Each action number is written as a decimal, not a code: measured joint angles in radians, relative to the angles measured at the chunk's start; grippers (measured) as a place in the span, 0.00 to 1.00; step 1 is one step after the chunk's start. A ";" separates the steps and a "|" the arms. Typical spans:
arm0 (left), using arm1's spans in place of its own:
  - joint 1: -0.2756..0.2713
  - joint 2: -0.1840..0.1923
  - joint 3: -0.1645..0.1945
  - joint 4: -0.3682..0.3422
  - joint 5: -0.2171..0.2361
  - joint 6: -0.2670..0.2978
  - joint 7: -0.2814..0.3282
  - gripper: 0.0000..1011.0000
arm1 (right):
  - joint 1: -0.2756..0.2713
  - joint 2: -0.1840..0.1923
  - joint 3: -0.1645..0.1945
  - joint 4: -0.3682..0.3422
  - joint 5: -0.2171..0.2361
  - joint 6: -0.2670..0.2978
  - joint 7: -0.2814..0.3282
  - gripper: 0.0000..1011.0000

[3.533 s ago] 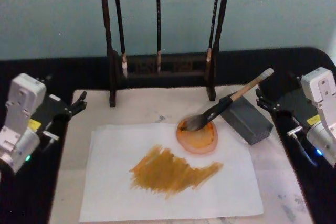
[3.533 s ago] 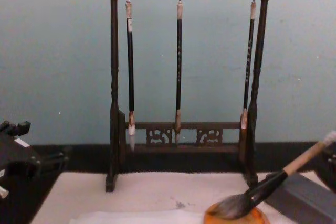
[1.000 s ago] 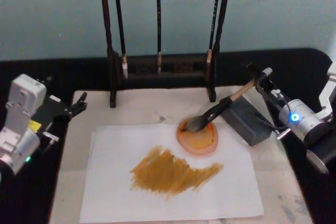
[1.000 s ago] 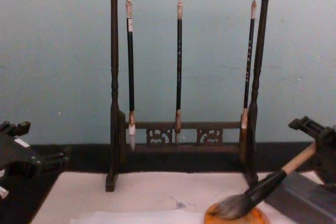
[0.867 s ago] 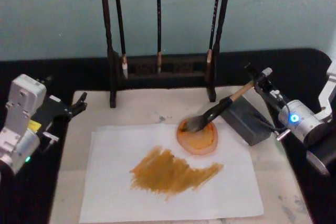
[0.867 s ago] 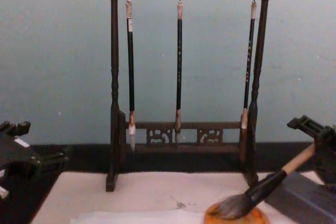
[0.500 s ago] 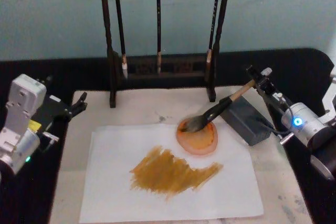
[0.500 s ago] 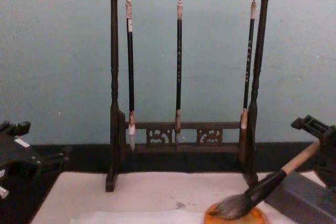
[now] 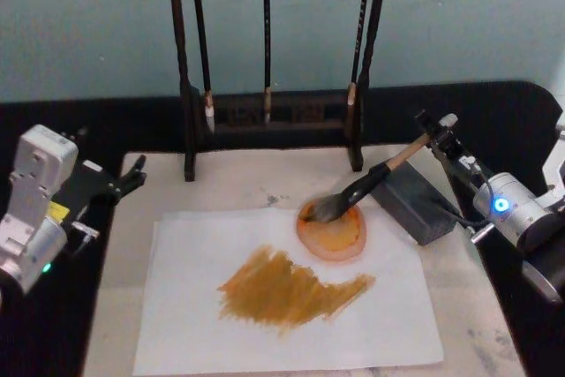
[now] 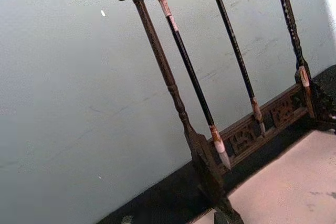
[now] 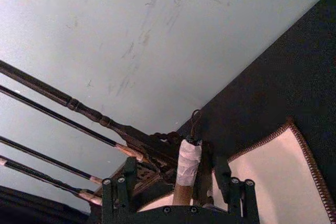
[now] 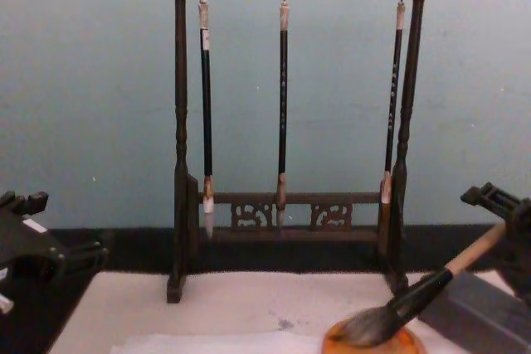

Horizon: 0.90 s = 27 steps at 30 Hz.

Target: Pick up the brush from the inkstone, write on the paper, then place the brush back to its original position.

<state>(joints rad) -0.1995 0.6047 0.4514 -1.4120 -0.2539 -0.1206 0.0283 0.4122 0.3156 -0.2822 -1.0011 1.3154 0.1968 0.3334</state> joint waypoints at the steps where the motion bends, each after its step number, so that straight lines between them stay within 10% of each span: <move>1: 0.000 0.000 0.000 0.000 0.000 0.000 0.000 1.00 | 0.000 0.000 0.000 0.000 0.000 0.000 0.000 0.95; 27: 0.000 0.000 0.000 0.000 0.000 0.000 0.000 1.00 | 0.001 -0.002 0.002 0.002 0.002 0.003 0.000 0.18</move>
<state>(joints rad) -0.1996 0.6047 0.4514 -1.4119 -0.2539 -0.1205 0.0283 0.4135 0.3138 -0.2799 -0.9995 1.3170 0.2003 0.3336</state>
